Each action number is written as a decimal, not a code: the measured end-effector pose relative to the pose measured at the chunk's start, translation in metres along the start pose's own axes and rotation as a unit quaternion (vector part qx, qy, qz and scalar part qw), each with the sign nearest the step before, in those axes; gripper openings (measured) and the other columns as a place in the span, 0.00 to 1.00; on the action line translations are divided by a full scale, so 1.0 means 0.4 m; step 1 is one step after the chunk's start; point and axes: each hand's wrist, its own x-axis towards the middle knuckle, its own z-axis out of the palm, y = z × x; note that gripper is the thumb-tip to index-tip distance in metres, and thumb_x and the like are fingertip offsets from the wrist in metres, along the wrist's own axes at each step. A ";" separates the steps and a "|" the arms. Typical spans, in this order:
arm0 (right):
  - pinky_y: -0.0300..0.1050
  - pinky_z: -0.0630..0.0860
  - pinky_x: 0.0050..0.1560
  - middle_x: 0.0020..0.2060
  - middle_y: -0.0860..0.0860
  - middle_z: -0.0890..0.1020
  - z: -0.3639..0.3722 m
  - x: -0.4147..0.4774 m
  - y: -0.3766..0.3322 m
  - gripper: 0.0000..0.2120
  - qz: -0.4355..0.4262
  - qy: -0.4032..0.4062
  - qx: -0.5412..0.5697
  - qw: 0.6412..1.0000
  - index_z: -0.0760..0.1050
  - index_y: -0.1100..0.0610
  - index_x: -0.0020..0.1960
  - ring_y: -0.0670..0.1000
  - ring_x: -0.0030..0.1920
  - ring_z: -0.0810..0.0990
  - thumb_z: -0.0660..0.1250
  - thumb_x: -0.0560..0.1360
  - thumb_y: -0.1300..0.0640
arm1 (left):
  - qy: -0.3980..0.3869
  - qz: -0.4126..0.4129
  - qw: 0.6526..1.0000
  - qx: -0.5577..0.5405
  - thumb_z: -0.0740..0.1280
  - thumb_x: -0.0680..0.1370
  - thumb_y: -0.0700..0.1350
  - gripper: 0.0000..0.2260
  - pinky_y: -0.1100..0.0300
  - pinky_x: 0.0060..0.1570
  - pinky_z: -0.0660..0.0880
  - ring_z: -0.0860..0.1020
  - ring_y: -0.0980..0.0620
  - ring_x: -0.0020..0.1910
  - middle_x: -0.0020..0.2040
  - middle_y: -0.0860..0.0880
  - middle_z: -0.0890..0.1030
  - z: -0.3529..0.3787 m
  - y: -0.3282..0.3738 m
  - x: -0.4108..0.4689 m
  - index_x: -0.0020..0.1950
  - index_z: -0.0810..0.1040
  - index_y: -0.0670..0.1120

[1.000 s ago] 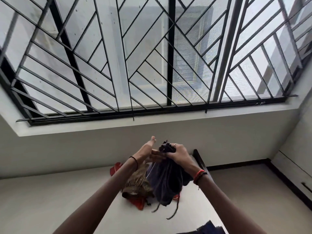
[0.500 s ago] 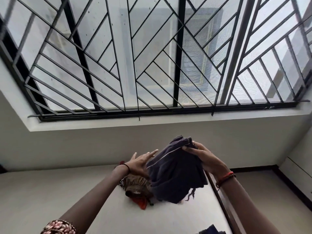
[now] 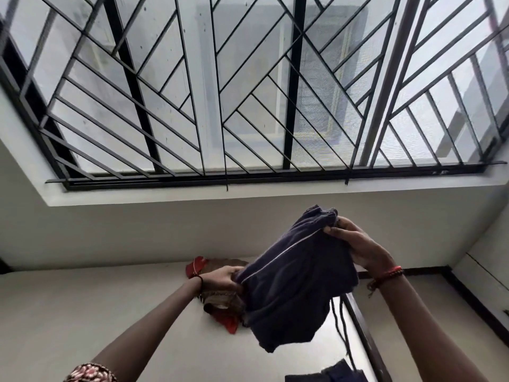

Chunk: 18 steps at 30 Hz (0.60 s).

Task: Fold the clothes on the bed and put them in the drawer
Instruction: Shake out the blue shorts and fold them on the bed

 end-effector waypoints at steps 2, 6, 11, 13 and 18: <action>0.40 0.81 0.39 0.40 0.54 0.85 -0.030 -0.018 -0.008 0.14 -0.015 0.031 0.006 0.999 0.84 0.55 0.42 0.49 0.39 0.84 0.80 0.57 0.55 | 0.093 0.019 0.987 -0.127 0.71 0.67 0.50 0.26 0.55 0.58 0.73 0.76 0.54 0.55 0.57 0.47 0.79 -0.010 -0.028 -0.022 0.63 0.73 0.44; 0.40 0.81 0.44 0.46 0.53 0.85 -0.098 -0.034 0.043 0.11 -0.024 0.133 0.032 0.990 0.80 0.57 0.51 0.49 0.45 0.83 0.63 0.71 0.63 | 0.257 0.051 0.895 -0.361 0.77 0.62 0.56 0.33 0.63 0.44 0.77 0.80 0.56 0.48 0.52 0.50 0.81 -0.041 -0.032 -0.045 0.62 0.72 0.44; 0.41 0.81 0.45 0.47 0.51 0.85 -0.089 -0.017 0.151 0.13 -0.017 0.226 -0.011 0.974 0.78 0.51 0.53 0.48 0.46 0.83 0.70 0.70 0.48 | 0.392 0.022 0.826 -0.404 0.61 0.80 0.38 0.06 0.69 0.35 0.74 0.75 0.51 0.43 0.37 0.52 0.83 -0.048 0.019 -0.016 0.48 0.77 0.44; 0.41 0.81 0.45 0.48 0.51 0.85 -0.078 -0.012 0.186 0.24 -0.003 0.247 -0.050 0.968 0.80 0.47 0.50 0.48 0.48 0.83 0.76 0.59 0.35 | 0.419 0.019 0.838 -0.349 0.59 0.82 0.39 0.07 0.64 0.45 0.74 0.75 0.50 0.49 0.45 0.47 0.81 -0.042 0.010 -0.024 0.51 0.76 0.45; 0.43 0.79 0.49 0.55 0.51 0.83 -0.061 -0.011 0.270 0.20 0.039 0.262 -0.089 0.960 0.76 0.47 0.58 0.47 0.52 0.82 0.67 0.70 0.38 | 0.507 -0.015 0.853 -0.119 0.56 0.83 0.45 0.10 0.55 0.39 0.71 0.77 0.51 0.38 0.43 0.46 0.80 0.009 -0.037 -0.065 0.60 0.73 0.46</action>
